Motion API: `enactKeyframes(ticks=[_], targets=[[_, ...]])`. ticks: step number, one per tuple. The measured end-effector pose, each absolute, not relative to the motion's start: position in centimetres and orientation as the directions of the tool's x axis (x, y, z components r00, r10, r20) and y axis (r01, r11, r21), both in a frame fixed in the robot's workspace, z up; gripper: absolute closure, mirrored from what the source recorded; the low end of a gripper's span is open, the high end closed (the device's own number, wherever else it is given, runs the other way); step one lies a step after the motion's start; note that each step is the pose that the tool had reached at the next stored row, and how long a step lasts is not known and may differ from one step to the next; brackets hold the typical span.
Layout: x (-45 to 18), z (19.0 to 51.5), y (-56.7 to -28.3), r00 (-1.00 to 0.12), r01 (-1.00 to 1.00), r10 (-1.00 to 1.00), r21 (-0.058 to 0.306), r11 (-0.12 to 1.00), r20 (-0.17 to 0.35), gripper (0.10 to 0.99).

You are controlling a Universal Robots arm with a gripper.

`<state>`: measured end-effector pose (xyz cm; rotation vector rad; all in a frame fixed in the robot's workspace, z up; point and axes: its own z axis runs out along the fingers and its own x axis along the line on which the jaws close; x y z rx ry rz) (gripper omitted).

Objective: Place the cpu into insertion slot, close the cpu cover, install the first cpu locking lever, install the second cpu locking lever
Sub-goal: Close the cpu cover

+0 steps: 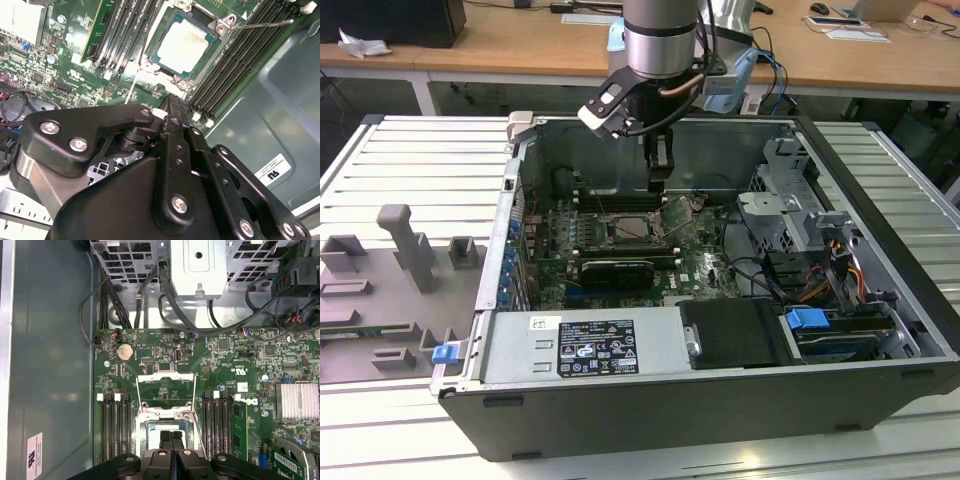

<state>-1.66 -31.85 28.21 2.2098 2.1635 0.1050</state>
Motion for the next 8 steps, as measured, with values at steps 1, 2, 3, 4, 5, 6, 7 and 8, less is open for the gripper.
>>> enactKeyframes(ticks=[1, 2, 3, 4, 5, 6, 7, 8], targets=[[-1.55, 28.20, -31.85, 0.021, 0.996, 1.000, 0.081, -0.022, 0.015, 0.980], [-1.46, 28.20, -31.85, 0.020, 0.997, 1.000, 0.080, -0.022, 0.015, 0.980], [-1.37, 28.20, -31.85, 0.021, 0.997, 1.000, 0.080, -0.022, 0.015, 0.980], [-1.16, 28.20, -31.84, 0.021, 0.997, 1.000, 0.080, -0.022, 0.015, 0.980], [-1.05, 28.21, -31.85, 0.020, 0.997, 1.000, 0.079, -0.022, 0.015, 0.980], [-0.91, 28.20, -31.85, 0.021, 0.997, 1.000, 0.079, -0.022, 0.015, 0.980], [-0.86, 28.21, -31.85, 0.021, 0.997, 1.000, 0.079, -0.022, 0.015, 0.980], [-0.82, 28.21, -31.85, 0.021, 0.997, 1.000, 0.079, -0.022, 0.015, 0.980]])
